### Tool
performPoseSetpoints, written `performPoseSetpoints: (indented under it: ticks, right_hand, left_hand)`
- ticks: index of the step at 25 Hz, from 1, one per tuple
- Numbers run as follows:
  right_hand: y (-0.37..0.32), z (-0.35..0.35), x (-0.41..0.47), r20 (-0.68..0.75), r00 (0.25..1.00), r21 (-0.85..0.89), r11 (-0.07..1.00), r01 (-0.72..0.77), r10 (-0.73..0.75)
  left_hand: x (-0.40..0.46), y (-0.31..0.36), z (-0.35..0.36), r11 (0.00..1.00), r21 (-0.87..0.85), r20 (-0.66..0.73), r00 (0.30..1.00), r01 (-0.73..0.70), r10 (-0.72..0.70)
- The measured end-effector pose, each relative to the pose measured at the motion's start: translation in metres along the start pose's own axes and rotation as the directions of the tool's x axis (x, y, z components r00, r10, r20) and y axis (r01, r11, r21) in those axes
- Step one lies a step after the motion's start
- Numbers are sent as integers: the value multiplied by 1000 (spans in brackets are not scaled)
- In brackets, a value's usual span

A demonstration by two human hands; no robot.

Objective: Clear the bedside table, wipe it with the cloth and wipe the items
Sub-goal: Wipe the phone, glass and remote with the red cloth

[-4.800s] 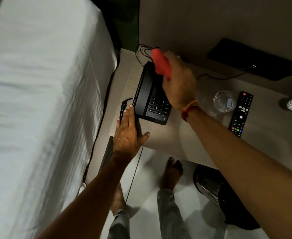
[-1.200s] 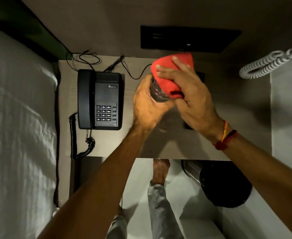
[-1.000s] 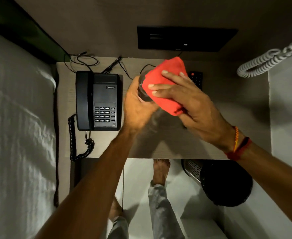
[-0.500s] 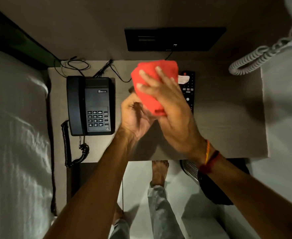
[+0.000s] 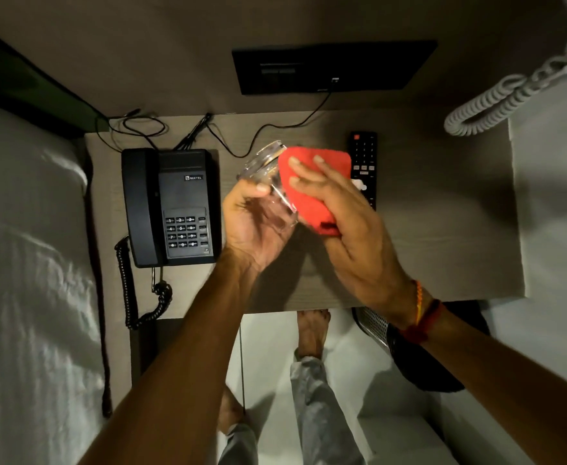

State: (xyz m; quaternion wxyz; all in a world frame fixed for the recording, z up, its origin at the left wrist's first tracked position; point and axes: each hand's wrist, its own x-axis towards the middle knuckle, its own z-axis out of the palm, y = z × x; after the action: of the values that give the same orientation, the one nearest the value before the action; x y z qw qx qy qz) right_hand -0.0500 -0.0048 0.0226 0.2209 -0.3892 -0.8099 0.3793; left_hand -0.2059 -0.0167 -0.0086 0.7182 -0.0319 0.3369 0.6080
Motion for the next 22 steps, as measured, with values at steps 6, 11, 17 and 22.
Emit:
performPoseSetpoints:
  ticks: [6,11,17,22]
  right_hand:
    - [45,-30,-24,-141,781,575,693,-435,608]
    - [82,-47,-16,-251,480,767,475,-432,841]
    - [103,-42,-12,-484,466,398,660,-637,741]
    - [102,-32,1,-489,527,225,684,-694,695]
  left_hand:
    - [17,-5,-26,645,747,-223,853,-162,472]
    - [39,-26,-38,411,899,-89,856,-151,510]
    - [47,-33,-40,353,933,-109,879,-70,464]
    - [32,-56,2,-429,872,463,676,-233,574]
